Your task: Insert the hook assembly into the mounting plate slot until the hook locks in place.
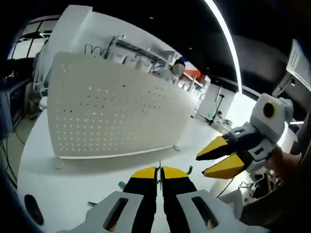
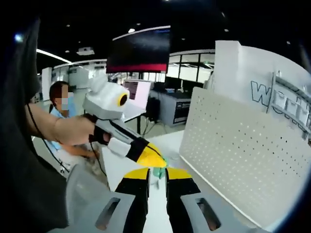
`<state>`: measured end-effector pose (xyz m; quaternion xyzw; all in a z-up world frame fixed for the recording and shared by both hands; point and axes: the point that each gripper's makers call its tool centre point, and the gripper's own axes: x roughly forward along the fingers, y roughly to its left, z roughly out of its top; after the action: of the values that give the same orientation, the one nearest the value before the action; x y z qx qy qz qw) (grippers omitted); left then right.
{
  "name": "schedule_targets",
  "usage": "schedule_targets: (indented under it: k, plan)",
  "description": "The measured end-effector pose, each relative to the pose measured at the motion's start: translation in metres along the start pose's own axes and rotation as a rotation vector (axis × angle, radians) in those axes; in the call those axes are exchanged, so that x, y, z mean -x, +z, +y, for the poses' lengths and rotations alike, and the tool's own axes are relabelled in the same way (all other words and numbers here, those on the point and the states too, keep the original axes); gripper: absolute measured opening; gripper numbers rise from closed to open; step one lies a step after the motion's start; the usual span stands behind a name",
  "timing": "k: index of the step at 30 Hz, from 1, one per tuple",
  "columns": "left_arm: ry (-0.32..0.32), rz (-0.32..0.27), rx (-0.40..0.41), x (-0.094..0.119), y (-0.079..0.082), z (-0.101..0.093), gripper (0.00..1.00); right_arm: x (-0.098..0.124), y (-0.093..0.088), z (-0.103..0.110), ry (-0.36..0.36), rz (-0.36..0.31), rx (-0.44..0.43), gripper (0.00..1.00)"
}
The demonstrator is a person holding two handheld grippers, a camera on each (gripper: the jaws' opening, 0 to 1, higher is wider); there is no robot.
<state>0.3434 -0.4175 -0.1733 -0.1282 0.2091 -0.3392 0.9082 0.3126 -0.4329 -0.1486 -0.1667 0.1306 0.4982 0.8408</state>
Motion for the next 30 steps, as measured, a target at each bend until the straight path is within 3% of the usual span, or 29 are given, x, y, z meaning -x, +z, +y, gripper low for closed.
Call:
schedule_targets:
  k: [14, 19, 22, 30]
  plan:
    - [-0.016, -0.001, 0.031, -0.003, -0.003, -0.010, 0.02, -0.012, -0.019, -0.006, -0.028, 0.049, -0.035, 0.09]
    - [-0.025, -0.011, 0.048, -0.003, -0.002, -0.012, 0.02, -0.011, -0.016, -0.008, -0.042, 0.029, -0.041, 0.09]
    - [-0.065, -0.031, 0.088, -0.004, 0.001, -0.017, 0.02, -0.012, -0.017, -0.009, -0.046, 0.023, -0.054, 0.08]
    - [-0.062, -0.034, 0.096, -0.005, 0.000, -0.018, 0.02, -0.011, -0.018, -0.009, -0.059, 0.024, -0.033, 0.05]
